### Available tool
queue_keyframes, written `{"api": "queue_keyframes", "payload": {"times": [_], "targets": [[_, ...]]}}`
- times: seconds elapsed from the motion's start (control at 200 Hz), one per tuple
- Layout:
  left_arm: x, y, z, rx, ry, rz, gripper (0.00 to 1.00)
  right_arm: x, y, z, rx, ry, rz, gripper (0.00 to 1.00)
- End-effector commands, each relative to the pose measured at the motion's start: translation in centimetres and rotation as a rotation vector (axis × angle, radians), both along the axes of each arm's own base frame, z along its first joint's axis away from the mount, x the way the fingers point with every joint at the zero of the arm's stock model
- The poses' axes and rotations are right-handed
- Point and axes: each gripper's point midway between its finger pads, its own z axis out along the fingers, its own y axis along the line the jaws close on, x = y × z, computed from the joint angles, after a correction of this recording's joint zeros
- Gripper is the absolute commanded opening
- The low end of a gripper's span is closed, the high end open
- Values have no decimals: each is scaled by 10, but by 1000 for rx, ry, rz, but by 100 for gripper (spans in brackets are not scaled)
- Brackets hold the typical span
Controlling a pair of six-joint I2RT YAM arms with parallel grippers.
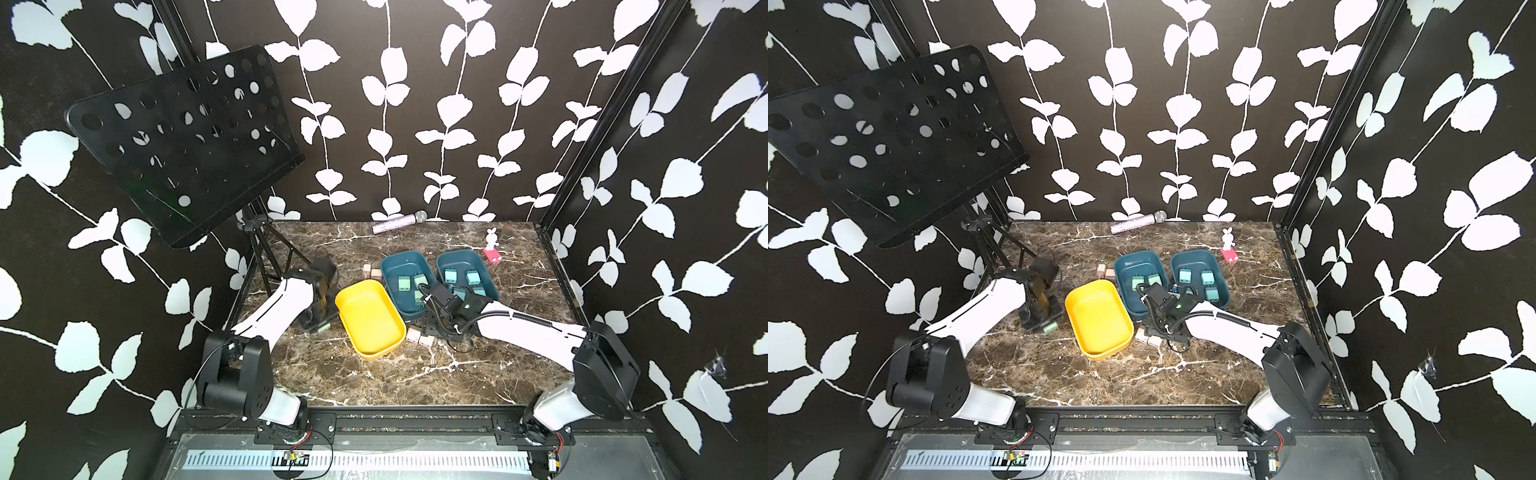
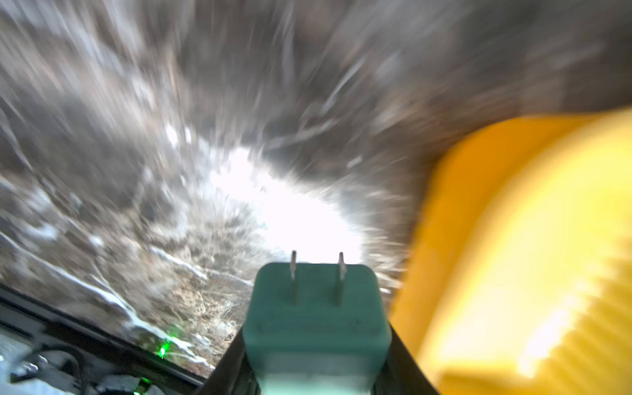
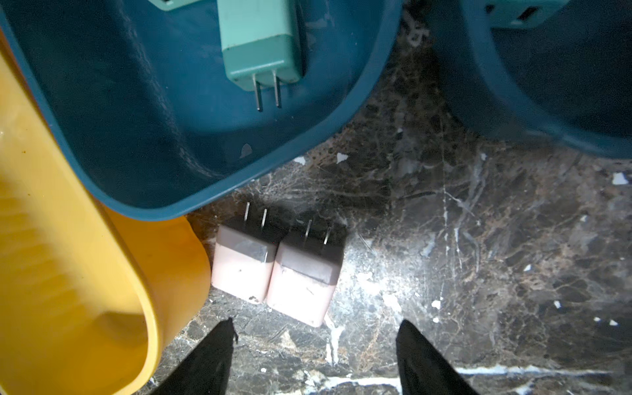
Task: Place the plugs by color into the storage box
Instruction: Pick up the plug from the center of the board, then place the plug in the storage box.
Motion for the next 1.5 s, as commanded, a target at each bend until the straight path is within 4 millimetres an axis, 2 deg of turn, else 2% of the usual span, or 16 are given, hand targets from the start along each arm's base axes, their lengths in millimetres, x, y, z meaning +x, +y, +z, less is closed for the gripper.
{"api": "queue_keyframes", "payload": {"times": [0.0, 0.07, 0.16, 0.295, 0.4, 0.47, 0.57, 0.695, 0.83, 0.98, 1.19, 1.495], "targets": [[28, 3, 45, 46, -118, -79, 36, 7, -16, 13, 2, -31, -39, 73], [50, -8, 59, 14, -154, -97, 37, 11, -24, 16, 16, -36, -63, 73], [75, -36, 66, -43, -173, -148, 37, 15, -37, 22, 25, -42, -89, 73], [101, -99, 61, -133, -170, -263, 38, 16, -57, 29, 15, -48, -118, 73], [106, -153, 49, -221, -132, -333, 38, 12, -69, 32, 8, -44, -138, 73], [105, -181, 42, -254, -112, -371, 38, 8, -76, 33, 10, -48, -157, 73], [99, -212, 31, -264, -85, -434, 39, 0, -84, 30, 24, -49, -188, 73], [87, -240, 14, -282, -46, -486, 39, -11, -92, 26, 44, -51, -226, 73], [78, -256, -4, -286, -12, -515, 40, -20, -101, 24, 50, -52, -252, 73], [78, -261, -24, -276, 16, -524, 40, -25, -105, 26, 50, -52, -255, 73], [81, -246, -52, -166, 57, -538, 41, -26, -105, 30, 52, -53, -256, 73], [82, -247, -78, -122, 92, -578, 43, -22, -101, 32, 50, -48, -246, 73]]}}
